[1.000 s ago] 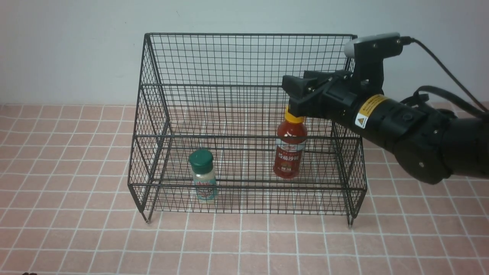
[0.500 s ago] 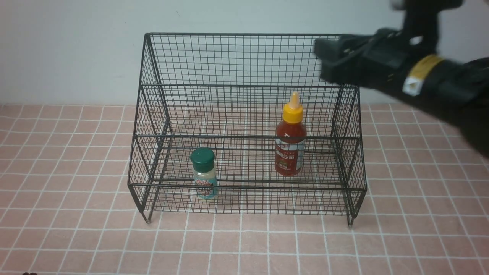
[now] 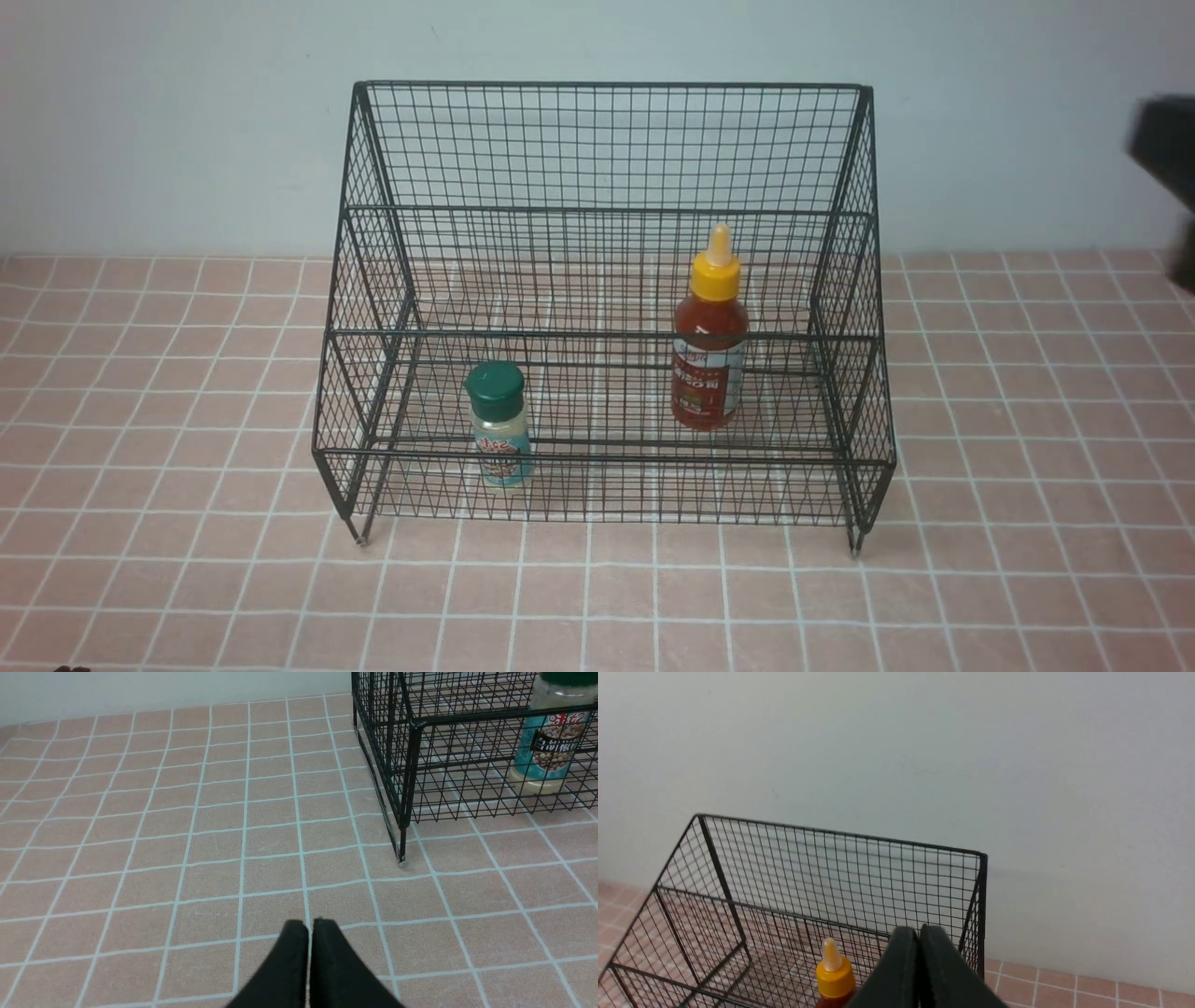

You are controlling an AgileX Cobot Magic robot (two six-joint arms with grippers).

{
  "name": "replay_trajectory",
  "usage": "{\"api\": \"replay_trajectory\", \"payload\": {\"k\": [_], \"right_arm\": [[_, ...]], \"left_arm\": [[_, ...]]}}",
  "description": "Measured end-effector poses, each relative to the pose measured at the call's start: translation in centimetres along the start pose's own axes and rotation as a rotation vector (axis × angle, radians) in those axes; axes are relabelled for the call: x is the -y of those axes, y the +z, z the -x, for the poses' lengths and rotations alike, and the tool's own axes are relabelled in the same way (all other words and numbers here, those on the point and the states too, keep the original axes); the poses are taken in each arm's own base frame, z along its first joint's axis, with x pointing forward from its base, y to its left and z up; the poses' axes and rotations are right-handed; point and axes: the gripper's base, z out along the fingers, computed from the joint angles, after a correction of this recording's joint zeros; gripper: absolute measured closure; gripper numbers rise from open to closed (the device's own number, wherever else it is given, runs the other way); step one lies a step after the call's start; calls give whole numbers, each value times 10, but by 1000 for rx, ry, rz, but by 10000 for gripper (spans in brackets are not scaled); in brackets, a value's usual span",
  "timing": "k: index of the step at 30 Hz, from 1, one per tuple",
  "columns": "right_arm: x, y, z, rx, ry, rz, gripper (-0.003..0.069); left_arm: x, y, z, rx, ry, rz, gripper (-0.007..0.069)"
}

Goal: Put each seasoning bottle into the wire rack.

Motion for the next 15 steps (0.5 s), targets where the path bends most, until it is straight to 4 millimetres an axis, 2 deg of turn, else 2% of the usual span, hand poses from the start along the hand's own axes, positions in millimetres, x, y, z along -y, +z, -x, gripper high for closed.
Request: {"api": "replay_trajectory", "payload": {"k": [2, 7, 8, 10, 12, 15], "right_arm": [[11, -21, -20, 53, 64, -42, 671], [31, -50, -72, 75, 119, -177, 671], [30, -51, -72, 81, 119, -176, 671], [34, -63, -88, 100, 128, -214, 671], [34, -70, -95, 121, 121, -225, 671], [33, -76, -97, 150, 111, -222, 671]], "left_arm": [[0, 0, 0, 0, 0, 0, 631], [0, 0, 0, 0, 0, 0, 631], [0, 0, 0, 0, 0, 0, 631], [0, 0, 0, 0, 0, 0, 631], [0, 0, 0, 0, 0, 0, 631], [0, 0, 0, 0, 0, 0, 631]]}}
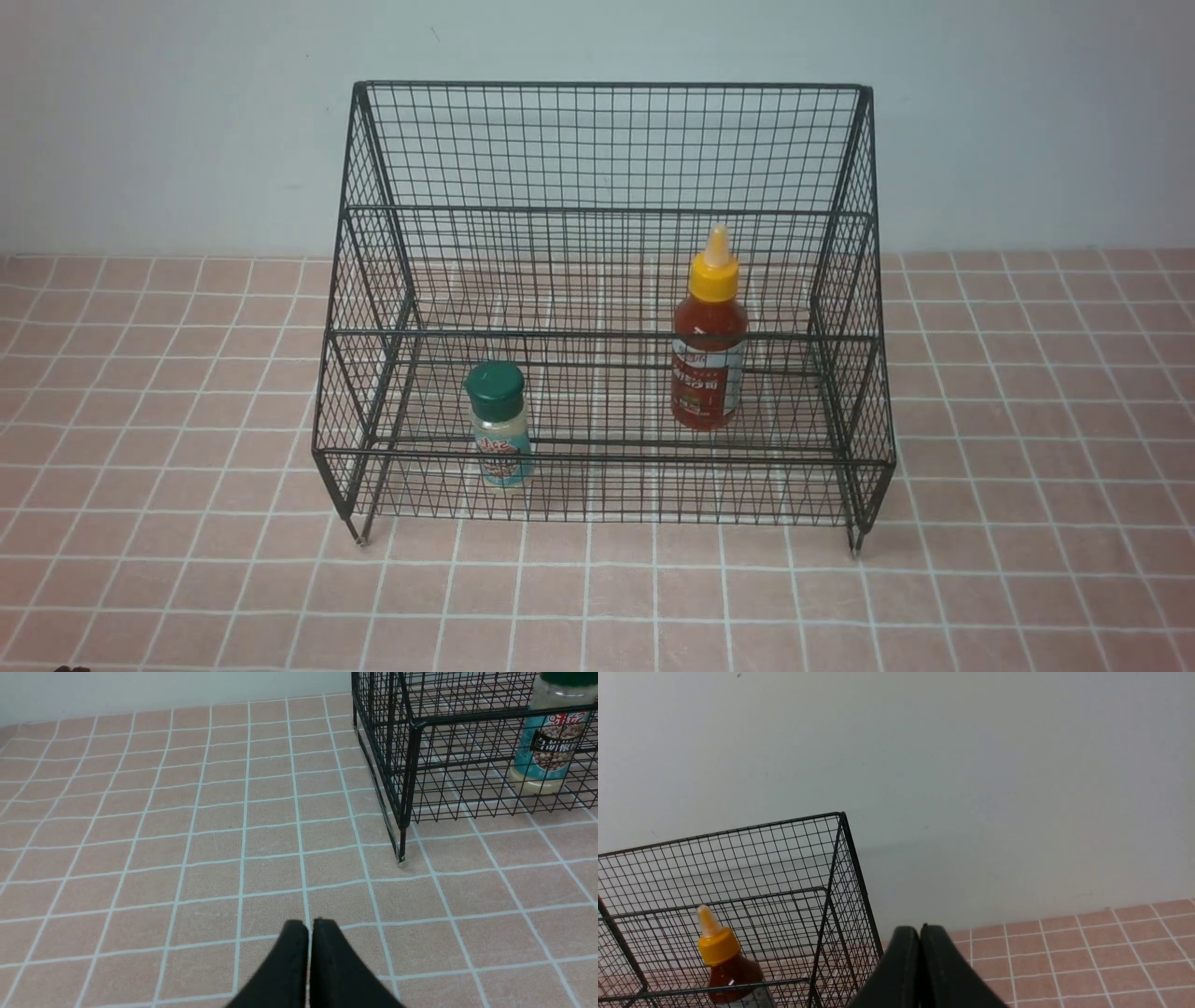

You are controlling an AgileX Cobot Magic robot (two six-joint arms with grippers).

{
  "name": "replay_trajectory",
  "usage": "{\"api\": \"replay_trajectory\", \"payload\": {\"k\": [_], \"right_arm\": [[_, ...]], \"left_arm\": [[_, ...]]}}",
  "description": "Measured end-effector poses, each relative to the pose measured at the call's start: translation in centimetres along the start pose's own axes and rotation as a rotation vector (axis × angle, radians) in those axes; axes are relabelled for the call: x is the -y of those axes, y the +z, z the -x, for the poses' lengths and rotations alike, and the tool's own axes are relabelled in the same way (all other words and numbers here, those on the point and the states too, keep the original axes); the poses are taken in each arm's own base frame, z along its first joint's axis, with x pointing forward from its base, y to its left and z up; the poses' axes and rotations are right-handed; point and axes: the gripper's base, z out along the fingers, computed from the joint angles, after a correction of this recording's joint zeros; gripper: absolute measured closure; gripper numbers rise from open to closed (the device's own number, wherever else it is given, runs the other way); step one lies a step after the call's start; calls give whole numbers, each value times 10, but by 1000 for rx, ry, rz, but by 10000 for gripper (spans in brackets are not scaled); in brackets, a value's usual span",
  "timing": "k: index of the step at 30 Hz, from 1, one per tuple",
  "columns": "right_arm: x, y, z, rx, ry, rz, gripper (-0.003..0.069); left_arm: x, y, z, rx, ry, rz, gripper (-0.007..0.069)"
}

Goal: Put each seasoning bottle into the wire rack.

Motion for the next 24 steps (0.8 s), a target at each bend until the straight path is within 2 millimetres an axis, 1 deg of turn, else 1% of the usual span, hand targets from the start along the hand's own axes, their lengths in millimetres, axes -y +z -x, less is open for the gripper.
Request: {"api": "replay_trajectory", "payload": {"k": [3, 19, 21, 24], "right_arm": [[0, -3, 1, 20, -3, 5, 671], [0, -3, 0, 19, -21, 4, 671], [0, -3, 0, 20, -35, 4, 671], [1, -4, -2, -2, -115, -3, 671]], "left_arm": [[0, 0, 0, 0, 0, 0, 631], [0, 0, 0, 0, 0, 0, 631], [0, 0, 0, 0, 0, 0, 631], [0, 0, 0, 0, 0, 0, 631]]}}
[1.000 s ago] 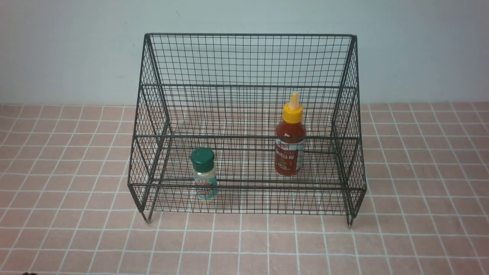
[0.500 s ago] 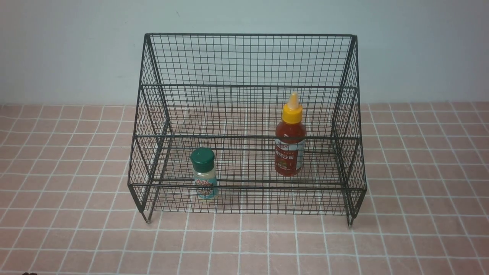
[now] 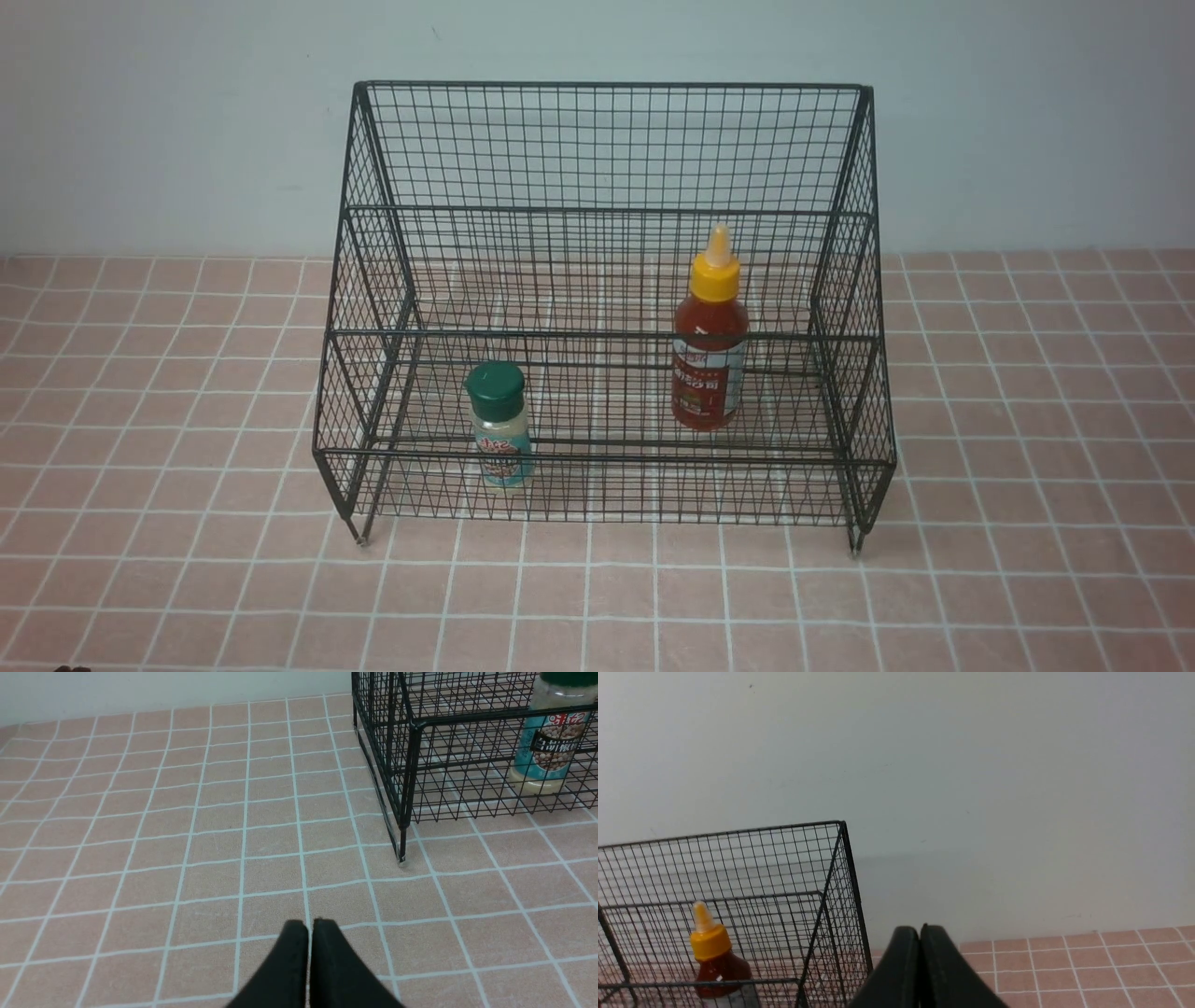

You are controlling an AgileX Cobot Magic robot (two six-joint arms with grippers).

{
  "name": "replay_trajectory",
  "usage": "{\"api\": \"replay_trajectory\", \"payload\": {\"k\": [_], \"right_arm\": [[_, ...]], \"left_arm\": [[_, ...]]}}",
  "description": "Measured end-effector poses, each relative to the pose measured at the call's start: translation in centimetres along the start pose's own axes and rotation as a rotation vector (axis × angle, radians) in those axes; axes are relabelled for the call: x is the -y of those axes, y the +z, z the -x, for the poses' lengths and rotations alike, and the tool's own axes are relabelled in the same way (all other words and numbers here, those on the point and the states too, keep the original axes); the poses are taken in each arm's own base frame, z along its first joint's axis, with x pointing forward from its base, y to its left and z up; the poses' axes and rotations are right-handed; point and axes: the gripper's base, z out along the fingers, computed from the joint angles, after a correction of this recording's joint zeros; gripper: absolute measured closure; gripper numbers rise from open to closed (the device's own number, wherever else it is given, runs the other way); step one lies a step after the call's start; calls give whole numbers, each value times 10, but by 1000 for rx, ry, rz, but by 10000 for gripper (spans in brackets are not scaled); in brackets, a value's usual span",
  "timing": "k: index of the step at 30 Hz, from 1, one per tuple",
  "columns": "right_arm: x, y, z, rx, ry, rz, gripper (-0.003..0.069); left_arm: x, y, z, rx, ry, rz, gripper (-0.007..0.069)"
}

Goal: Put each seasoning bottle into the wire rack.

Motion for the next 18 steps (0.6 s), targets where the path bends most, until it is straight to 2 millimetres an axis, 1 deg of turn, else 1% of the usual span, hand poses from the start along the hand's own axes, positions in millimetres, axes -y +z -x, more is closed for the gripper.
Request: {"api": "replay_trajectory", "payload": {"k": [1, 2, 3, 4, 6, 8, 9, 10, 11, 12, 13, 14, 15, 16, 18], "right_arm": [[0, -1, -1, -13, -41, -4, 671], [0, -1, -2, -17, -45, -4, 671], [1, -4, -5, -31, -118, -11, 671], [2, -4, -6, -36, -124, -12, 671], [3, -8, -14, -48, -177, -17, 671], [4, -10, -23, -60, -180, -19, 671], [6, -11, -33, -75, -174, -20, 671], [6, -11, -37, -83, -167, -21, 671], [8, -13, -49, -104, -151, -25, 671], [9, -13, -56, -116, -135, -32, 671], [9, -14, -58, -120, -133, -34, 671], [12, -15, -75, -151, -112, -46, 671], [12, -16, -77, -155, -112, -48, 671], [14, -18, -88, -181, -99, -55, 671], [15, -21, -92, -198, -92, -62, 671]], "left_arm": [[0, 0, 0, 0, 0, 0, 631], [0, 0, 0, 0, 0, 0, 631], [0, 0, 0, 0, 0, 0, 631], [0, 0, 0, 0, 0, 0, 631], [0, 0, 0, 0, 0, 0, 631], [0, 0, 0, 0, 0, 0, 631], [0, 0, 0, 0, 0, 0, 631], [0, 0, 0, 0, 0, 0, 631], [0, 0, 0, 0, 0, 0, 631], [0, 0, 0, 0, 0, 0, 631], [0, 0, 0, 0, 0, 0, 631], [0, 0, 0, 0, 0, 0, 631], [0, 0, 0, 0, 0, 0, 631], [0, 0, 0, 0, 0, 0, 631], [0, 0, 0, 0, 0, 0, 631]]}}
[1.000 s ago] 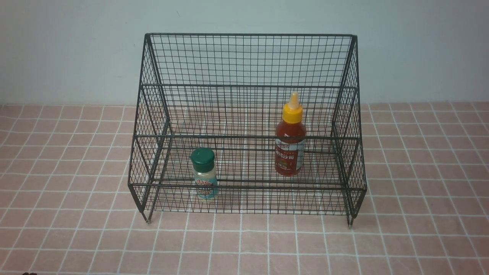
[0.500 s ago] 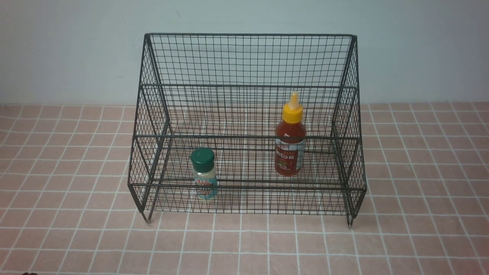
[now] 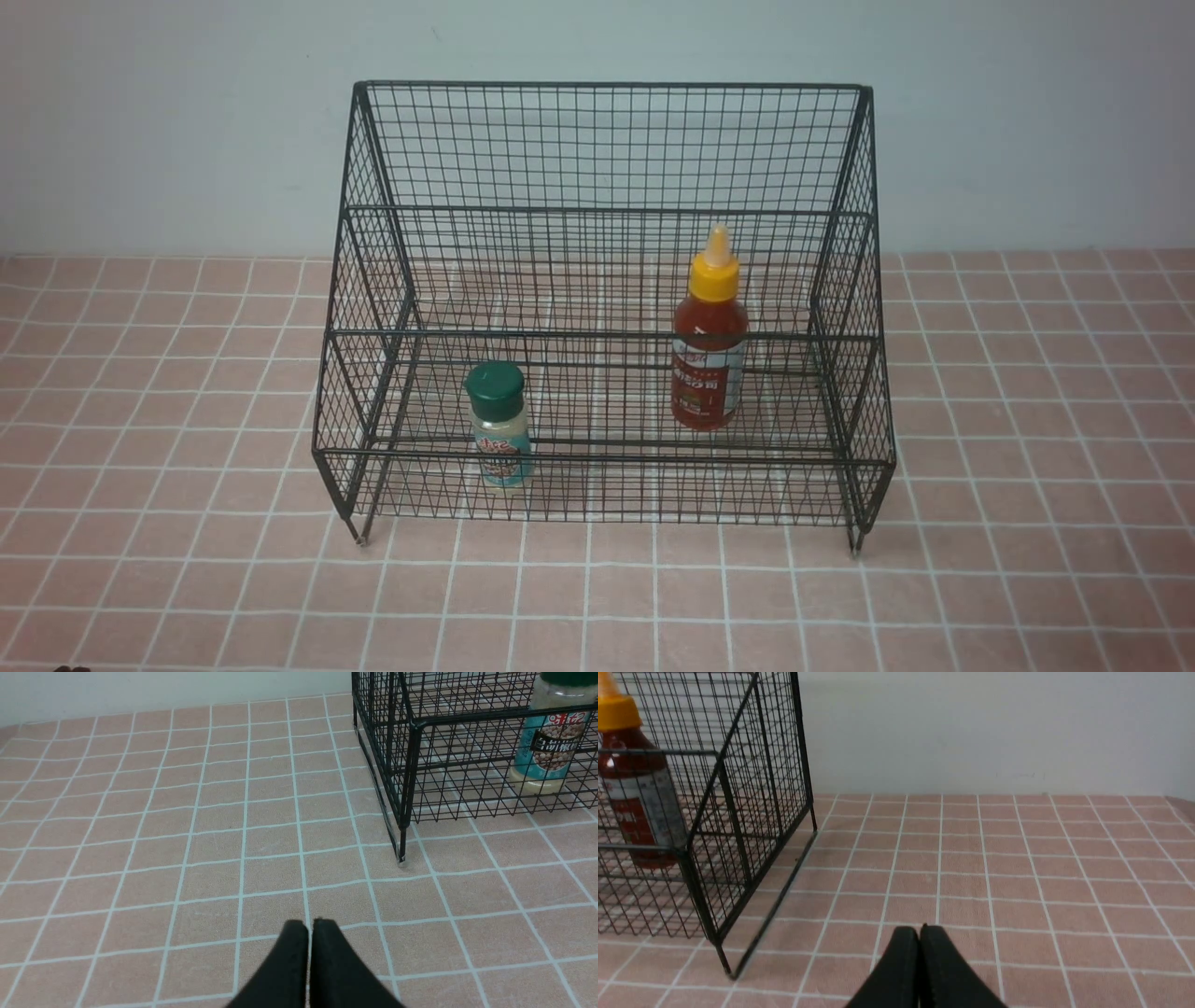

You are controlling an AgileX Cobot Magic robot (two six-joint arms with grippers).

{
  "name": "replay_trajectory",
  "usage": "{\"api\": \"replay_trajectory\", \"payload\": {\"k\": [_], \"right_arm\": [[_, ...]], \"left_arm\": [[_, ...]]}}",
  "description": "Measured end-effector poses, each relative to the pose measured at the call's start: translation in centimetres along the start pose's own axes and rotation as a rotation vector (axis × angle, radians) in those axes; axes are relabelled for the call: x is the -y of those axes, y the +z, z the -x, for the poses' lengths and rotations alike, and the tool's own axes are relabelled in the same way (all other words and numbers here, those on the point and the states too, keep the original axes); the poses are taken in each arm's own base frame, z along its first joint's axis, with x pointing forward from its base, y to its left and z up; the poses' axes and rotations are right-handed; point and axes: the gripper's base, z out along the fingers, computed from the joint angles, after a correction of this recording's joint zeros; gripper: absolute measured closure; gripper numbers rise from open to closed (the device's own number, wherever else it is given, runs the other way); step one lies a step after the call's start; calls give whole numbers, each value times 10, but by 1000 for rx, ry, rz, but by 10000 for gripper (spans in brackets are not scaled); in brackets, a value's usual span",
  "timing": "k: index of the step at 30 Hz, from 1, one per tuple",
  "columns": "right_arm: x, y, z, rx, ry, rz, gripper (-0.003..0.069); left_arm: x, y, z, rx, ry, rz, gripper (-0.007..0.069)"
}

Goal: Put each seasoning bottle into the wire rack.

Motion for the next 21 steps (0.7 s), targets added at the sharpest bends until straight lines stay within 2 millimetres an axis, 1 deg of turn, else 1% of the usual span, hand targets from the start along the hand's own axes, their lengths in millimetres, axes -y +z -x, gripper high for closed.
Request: {"api": "replay_trajectory", "payload": {"k": [2, 21], "right_arm": [[1, -2, -3, -26, 3, -8, 671], [0, -3, -4, -26, 46, -4, 671]], "left_arm": [[0, 0, 0, 0, 0, 0, 631], [0, 0, 0, 0, 0, 0, 631]]}}
